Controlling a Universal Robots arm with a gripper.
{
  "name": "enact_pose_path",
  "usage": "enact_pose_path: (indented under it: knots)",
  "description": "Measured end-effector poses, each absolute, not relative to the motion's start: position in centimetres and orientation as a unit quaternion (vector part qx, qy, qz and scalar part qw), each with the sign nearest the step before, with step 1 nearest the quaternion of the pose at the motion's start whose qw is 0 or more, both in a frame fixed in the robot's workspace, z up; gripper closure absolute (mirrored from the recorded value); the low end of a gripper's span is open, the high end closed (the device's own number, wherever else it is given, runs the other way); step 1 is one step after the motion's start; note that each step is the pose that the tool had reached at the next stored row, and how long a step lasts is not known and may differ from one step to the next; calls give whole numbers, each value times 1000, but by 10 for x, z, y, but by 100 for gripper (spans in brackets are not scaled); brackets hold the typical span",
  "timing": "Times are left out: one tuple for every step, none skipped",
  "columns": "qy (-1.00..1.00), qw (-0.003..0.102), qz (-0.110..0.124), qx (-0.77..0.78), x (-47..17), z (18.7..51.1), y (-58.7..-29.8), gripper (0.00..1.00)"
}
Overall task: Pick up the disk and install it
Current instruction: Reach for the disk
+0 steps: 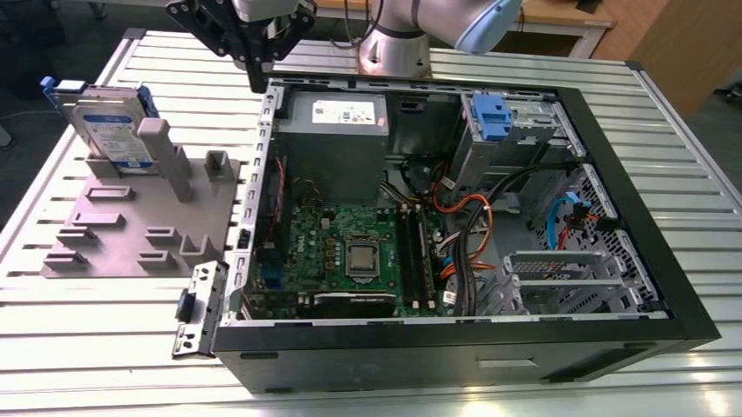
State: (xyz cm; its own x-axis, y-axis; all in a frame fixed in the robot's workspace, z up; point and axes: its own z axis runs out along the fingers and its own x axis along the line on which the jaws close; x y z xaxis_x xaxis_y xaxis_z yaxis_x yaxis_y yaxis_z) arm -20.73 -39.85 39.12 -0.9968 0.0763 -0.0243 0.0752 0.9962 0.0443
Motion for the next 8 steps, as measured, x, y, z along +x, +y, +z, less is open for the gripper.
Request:
enact_pose_path:
  knots:
    - [999, 13, 22, 38, -208, 391, -399, 89]
    - [999, 13, 22, 38, -208, 391, -398, 89]
    - [999, 13, 22, 38, -208, 391, -399, 89]
    - [999, 13, 22, 38, -209, 391, -399, 89]
    - [999, 13, 22, 38, -210, 391, -399, 89]
    - [999, 13, 22, 38, -211, 391, -399, 89]
    - [999, 13, 22, 38, -211, 391, -399, 89]
    - [999, 13, 22, 38, -212, 391, -399, 89]
